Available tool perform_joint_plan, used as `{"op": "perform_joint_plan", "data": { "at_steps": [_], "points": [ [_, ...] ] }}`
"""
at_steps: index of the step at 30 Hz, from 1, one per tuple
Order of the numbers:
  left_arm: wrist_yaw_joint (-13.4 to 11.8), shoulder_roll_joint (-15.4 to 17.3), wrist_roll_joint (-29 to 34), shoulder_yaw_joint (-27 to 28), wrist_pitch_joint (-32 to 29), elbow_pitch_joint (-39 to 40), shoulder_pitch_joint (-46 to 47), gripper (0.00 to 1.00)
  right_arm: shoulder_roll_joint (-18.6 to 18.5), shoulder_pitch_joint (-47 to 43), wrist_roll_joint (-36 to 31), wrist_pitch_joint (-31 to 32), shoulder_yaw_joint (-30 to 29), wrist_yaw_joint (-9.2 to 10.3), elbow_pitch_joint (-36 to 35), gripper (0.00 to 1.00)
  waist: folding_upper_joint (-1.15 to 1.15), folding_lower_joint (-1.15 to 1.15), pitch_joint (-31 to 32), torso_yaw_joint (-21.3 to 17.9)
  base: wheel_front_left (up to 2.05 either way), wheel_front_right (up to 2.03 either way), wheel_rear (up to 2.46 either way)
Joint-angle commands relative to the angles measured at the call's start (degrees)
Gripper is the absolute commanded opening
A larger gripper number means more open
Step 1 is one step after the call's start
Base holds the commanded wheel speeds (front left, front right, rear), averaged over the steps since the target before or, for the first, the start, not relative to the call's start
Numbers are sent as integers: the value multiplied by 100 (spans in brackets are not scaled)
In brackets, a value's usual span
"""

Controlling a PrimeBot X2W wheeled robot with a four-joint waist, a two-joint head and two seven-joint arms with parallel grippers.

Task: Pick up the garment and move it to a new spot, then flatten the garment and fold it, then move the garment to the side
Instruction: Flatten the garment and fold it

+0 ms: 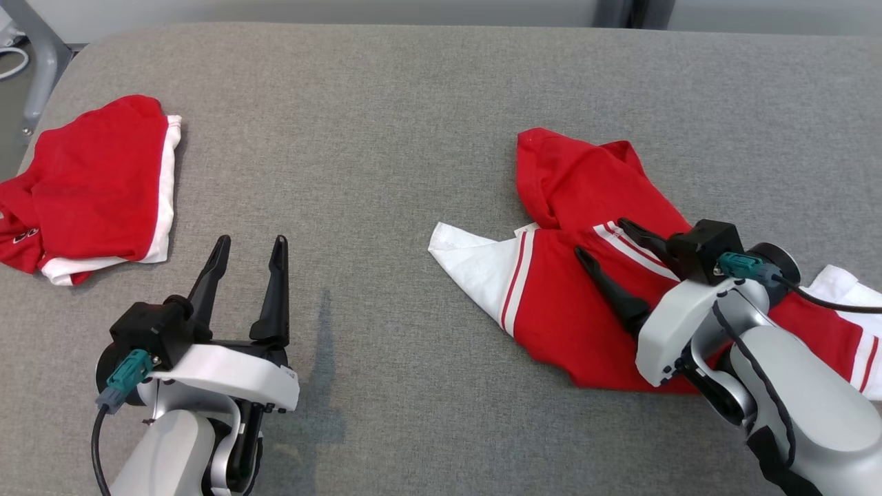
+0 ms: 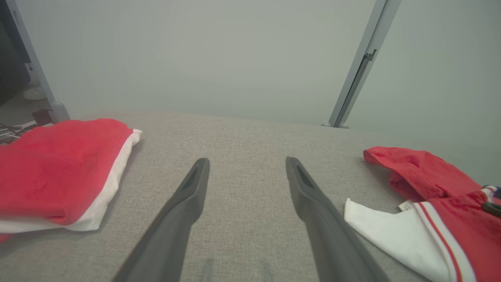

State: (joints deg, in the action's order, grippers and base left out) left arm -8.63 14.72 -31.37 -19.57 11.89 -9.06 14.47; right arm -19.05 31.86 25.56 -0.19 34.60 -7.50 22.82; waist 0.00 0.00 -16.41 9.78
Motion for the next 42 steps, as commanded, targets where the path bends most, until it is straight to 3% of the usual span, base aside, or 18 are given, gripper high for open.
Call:
{"op": "perform_joint_plan", "data": {
  "at_steps": [1,2,3,4,11,20,24,31,32,33,42],
  "points": [
    [28,-8,-41,6,39,-50,101,100,-57,135,119,13,127,2,98,100,0,0,-33,50,0,0,0],
    [35,-18,-40,4,62,-81,122,100,-92,201,174,57,227,2,167,95,0,0,-32,61,0,0,0],
    [43,-31,-42,1,76,-104,143,100,-118,261,248,62,299,2,216,39,0,0,-31,74,0,0,0],
    [43,-41,-47,0,95,-135,160,100,-139,326,313,64,371,2,259,0,0,0,-27,82,0,0,0],
    [48,-78,-49,41,176,-268,124,100,-282,589,482,-188,623,2,161,0,0,0,62,40,0,0,0],
    [32,-40,-71,89,209,-317,69,100,-81,1313,185,-344,1107,2,-1215,0,0,0,254,-142,0,0,0],
    [15,-18,-90,96,215,-325,44,100,54,1676,86,-414,1059,2,-1754,0,0,0,318,-207,0,0,0],
    [-14,8,-96,85,215,-260,-35,100,209,1407,131,-515,258,2,-2411,0,0,0,381,-346,0,0,0],
    [-35,20,-98,82,207,-233,-74,100,205,1019,107,-438,-194,2,-2544,0,0,0,378,-406,0,0,0],
    [-35,20,-98,82,207,-233,-74,100,205,1019,107,-438,-194,2,-2544,0,0,0,378,-406,0,0,0],
    [-84,147,-109,114,143,-87,-105,100,548,-1611,241,-407,-2554,1,-2531,0,0,0,265,-697,0,0,0]
  ]
}}
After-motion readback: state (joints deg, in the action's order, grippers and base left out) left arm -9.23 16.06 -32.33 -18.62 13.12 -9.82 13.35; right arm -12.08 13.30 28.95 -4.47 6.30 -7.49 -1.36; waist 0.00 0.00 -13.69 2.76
